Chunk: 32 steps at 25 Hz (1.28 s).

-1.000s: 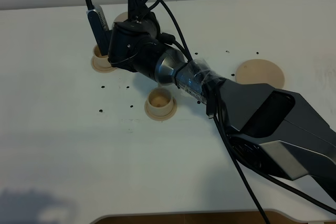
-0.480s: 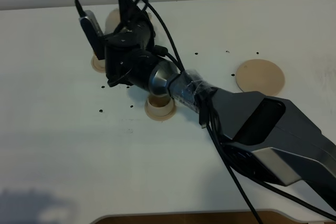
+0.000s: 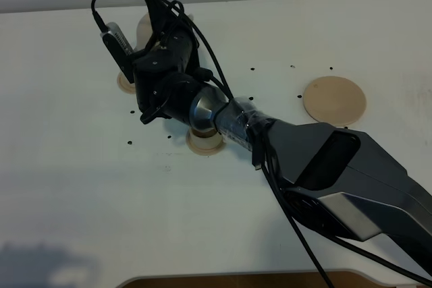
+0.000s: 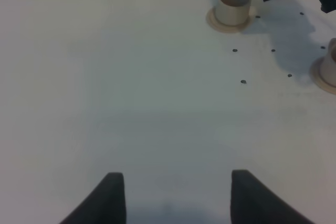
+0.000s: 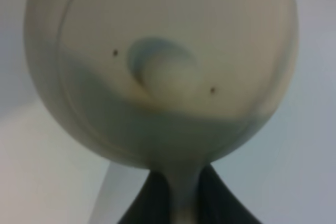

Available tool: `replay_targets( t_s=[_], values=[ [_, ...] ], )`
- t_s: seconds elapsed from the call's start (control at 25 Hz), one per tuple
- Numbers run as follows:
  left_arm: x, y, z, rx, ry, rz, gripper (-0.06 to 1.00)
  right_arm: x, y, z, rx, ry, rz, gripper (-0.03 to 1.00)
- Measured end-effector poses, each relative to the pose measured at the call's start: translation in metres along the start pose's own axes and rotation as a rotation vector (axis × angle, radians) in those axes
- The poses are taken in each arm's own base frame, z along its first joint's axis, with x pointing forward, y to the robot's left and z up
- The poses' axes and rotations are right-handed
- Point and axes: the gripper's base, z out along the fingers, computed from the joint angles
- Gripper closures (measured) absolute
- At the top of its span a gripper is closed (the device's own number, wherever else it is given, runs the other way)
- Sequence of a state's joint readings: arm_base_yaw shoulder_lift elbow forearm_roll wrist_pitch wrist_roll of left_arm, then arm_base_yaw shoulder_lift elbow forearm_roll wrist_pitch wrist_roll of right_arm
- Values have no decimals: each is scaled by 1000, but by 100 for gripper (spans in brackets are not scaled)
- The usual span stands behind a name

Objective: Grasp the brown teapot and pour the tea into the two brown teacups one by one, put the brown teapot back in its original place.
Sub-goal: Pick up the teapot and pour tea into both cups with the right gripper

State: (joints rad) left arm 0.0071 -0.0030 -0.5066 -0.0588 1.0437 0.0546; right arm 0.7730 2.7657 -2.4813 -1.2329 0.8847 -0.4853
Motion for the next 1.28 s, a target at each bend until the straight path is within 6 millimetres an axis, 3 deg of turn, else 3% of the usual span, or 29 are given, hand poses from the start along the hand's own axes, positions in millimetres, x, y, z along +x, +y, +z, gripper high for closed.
replay_targets(
  t_s=[1.28],
  values=[
    [0,0,0,0,0,1,46,1,-10,-2,104,38,-232,85]
  ],
)
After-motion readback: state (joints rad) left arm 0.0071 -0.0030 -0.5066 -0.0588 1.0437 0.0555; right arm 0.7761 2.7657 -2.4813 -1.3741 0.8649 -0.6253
